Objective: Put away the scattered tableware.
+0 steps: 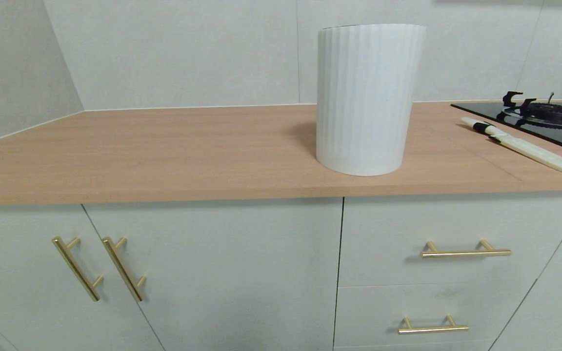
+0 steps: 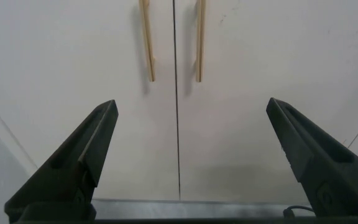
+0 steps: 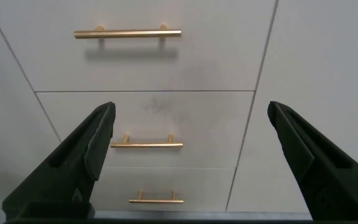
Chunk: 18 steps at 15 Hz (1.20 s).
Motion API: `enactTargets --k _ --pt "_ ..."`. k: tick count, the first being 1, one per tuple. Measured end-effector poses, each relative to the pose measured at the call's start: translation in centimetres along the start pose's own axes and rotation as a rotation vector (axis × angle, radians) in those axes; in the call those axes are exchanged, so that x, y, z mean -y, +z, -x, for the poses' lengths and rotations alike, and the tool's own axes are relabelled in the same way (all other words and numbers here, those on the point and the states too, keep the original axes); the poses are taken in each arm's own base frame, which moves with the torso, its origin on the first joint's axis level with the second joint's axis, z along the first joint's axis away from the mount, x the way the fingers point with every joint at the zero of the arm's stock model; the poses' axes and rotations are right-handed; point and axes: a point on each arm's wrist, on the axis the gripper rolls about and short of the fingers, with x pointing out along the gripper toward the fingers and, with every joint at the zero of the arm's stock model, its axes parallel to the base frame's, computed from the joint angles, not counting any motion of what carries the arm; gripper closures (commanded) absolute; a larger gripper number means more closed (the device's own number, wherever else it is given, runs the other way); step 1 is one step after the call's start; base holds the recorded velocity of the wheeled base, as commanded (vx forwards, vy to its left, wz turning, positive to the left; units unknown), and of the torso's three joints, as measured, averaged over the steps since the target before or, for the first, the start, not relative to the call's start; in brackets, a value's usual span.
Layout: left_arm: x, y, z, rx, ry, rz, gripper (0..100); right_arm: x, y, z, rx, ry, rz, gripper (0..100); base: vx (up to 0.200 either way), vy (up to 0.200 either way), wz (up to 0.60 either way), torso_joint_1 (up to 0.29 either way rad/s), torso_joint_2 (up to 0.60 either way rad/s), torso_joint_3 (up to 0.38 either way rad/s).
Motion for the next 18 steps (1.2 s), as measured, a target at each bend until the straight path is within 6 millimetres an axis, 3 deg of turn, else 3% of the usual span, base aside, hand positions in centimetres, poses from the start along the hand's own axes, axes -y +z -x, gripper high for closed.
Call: enactTargets --k 9,18 --pt "0.00 0.00 0.00 0.000 0.000 0.001 0 0.00 0.00 0.00 0.000 0.001 0.000 0 0.000 0.000 0.00 0.000 0.00 0.000" --pt "0.00 0.00 0.00 0.000 0.001 0.001 0 0.00 0.00 0.00 0.000 0.001 0.000 0 0.000 -0.200 0.00 0.002 0.00 0.003"
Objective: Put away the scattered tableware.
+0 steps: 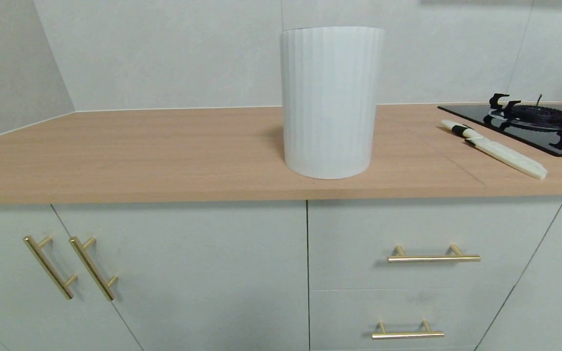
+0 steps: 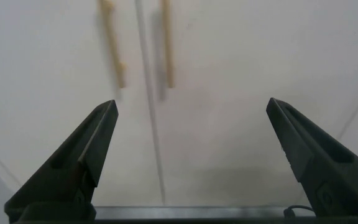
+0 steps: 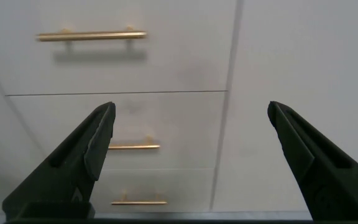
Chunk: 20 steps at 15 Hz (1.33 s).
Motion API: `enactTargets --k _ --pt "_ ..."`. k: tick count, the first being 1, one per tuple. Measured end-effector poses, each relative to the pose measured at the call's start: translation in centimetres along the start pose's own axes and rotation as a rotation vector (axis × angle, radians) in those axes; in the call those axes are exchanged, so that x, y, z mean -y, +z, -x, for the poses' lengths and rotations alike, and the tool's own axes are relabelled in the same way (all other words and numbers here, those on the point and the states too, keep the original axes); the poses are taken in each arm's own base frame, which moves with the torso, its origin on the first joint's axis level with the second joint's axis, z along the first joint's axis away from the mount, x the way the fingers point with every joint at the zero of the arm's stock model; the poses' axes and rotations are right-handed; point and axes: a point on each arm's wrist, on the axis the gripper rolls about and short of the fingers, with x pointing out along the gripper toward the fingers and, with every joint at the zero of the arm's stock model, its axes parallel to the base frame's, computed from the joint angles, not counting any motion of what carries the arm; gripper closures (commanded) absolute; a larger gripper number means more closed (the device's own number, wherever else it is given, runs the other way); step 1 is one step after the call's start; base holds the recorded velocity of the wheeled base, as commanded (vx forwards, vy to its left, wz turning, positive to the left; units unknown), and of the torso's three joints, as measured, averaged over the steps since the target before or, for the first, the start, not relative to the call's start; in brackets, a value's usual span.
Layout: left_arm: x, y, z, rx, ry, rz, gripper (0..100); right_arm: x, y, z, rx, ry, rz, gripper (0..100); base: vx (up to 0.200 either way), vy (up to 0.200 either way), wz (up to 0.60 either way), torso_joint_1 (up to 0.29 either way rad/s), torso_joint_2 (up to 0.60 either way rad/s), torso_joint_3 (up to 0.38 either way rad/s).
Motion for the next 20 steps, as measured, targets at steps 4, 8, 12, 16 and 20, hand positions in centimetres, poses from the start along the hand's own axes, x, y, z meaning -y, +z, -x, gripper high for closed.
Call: enactTargets --k 4,8,12,16,20 --pt "0.00 0.00 0.00 0.000 0.000 0.000 0 0.00 0.00 0.00 0.000 0.000 0.000 0 0.000 0.000 0.00 0.000 0.00 0.000" --pt "0.00 0.00 0.00 0.000 0.000 0.000 0 0.00 0.00 0.00 0.000 0.000 0.000 0 0.000 0.000 0.00 0.000 0.00 0.000" --pt "0.00 0.00 0.00 0.000 0.000 0.000 0 0.00 0.00 0.00 0.000 0.000 0.000 0 0.000 0.000 0.00 0.000 0.00 0.000" --pt "0.00 0.00 0.00 0.000 0.000 0.000 0 0.00 0.00 0.00 0.000 0.001 0.000 0 0.000 0.000 0.00 0.000 0.00 0.000" --pt "0.00 0.00 0.00 0.000 0.000 0.000 0 0.00 0.00 0.00 0.000 0.001 0.000 0 0.000 0.000 0.00 0.009 -0.07 -0.057"
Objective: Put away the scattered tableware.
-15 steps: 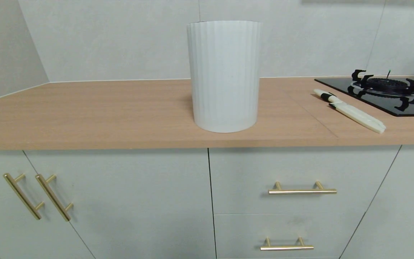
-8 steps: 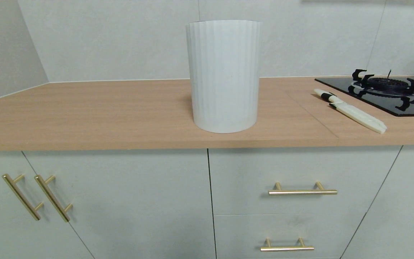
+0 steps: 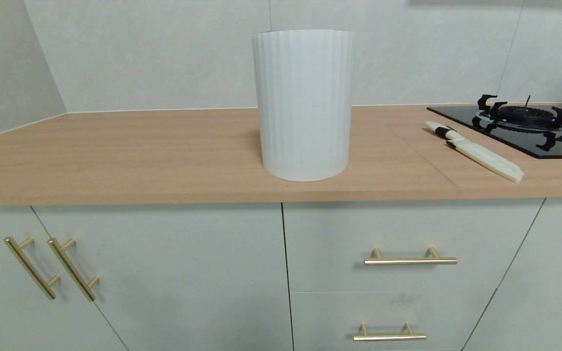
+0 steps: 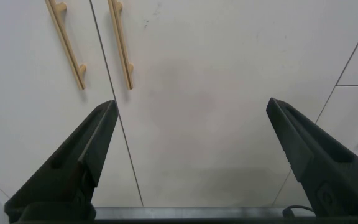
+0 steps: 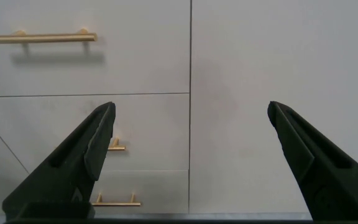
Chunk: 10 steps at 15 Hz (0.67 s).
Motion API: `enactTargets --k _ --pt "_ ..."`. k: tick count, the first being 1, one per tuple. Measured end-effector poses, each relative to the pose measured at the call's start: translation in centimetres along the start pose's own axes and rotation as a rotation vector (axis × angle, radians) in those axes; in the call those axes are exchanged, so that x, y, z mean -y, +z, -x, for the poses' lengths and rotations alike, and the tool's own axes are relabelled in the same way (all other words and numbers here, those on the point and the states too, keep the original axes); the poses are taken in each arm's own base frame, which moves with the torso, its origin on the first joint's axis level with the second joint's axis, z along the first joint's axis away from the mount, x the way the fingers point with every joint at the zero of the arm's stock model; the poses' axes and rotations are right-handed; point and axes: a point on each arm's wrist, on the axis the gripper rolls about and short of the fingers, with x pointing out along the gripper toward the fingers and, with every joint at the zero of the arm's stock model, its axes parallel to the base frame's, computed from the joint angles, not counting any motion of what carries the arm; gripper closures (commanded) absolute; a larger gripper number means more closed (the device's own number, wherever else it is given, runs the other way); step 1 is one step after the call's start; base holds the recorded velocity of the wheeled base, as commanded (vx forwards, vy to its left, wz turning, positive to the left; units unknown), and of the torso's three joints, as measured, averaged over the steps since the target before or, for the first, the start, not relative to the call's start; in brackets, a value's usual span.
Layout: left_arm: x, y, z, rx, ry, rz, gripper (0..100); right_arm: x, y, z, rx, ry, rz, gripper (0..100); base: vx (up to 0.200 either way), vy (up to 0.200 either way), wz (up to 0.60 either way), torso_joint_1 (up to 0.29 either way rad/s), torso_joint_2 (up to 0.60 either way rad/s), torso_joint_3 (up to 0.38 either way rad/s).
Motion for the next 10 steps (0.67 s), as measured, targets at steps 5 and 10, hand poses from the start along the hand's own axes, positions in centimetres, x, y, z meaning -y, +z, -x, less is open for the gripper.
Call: enactTargets --k 5,10 --pt "0.00 0.00 0.00 0.000 0.000 0.000 0 0.00 0.00 -0.01 -0.001 0.000 0.000 0 0.000 0.000 0.00 0.112 -0.36 -0.299" --pt "0.00 0.00 0.00 0.000 0.000 0.000 0 0.00 0.00 0.00 0.000 0.000 0.000 0 0.000 0.000 0.00 0.162 -0.49 -0.298"
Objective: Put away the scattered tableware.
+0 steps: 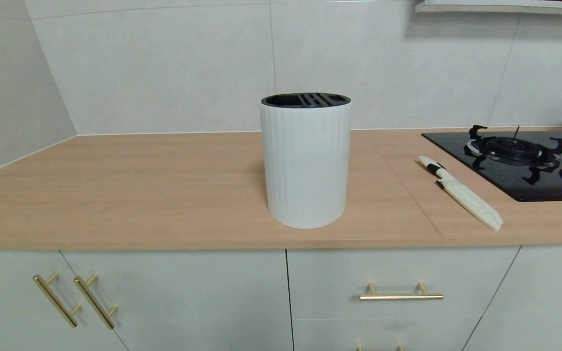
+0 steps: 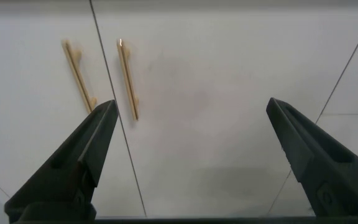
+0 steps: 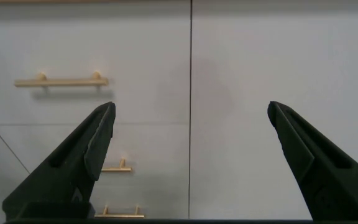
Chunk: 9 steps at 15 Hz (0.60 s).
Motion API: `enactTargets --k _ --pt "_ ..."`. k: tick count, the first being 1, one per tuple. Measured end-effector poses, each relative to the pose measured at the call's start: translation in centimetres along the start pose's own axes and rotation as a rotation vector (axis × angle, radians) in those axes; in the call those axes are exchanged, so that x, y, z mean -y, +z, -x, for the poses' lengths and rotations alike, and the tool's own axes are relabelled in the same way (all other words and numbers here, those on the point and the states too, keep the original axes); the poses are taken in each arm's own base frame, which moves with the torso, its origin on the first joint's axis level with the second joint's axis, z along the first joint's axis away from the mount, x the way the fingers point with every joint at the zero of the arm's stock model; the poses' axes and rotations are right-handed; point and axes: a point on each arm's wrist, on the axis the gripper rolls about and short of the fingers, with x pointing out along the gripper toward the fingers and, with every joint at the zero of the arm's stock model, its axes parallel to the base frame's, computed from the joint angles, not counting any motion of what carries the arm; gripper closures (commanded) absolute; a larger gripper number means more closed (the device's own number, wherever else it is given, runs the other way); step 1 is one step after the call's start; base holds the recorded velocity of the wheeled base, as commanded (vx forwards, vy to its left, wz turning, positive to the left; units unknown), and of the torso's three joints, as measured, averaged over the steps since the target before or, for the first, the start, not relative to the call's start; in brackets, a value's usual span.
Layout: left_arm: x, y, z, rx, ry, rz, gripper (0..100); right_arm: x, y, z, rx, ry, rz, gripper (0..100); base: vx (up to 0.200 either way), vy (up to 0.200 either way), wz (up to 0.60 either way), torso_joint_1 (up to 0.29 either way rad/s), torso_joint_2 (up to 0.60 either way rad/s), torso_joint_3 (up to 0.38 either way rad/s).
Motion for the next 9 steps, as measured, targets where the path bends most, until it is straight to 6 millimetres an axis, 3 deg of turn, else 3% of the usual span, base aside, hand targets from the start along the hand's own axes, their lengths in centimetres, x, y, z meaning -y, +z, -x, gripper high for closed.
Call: enactTargets --k 9 --pt "0.00 0.00 0.00 0.000 0.000 0.000 0 0.00 0.00 0.00 0.000 0.000 0.000 0 0.000 0.000 0.00 0.196 -0.49 -0.290"
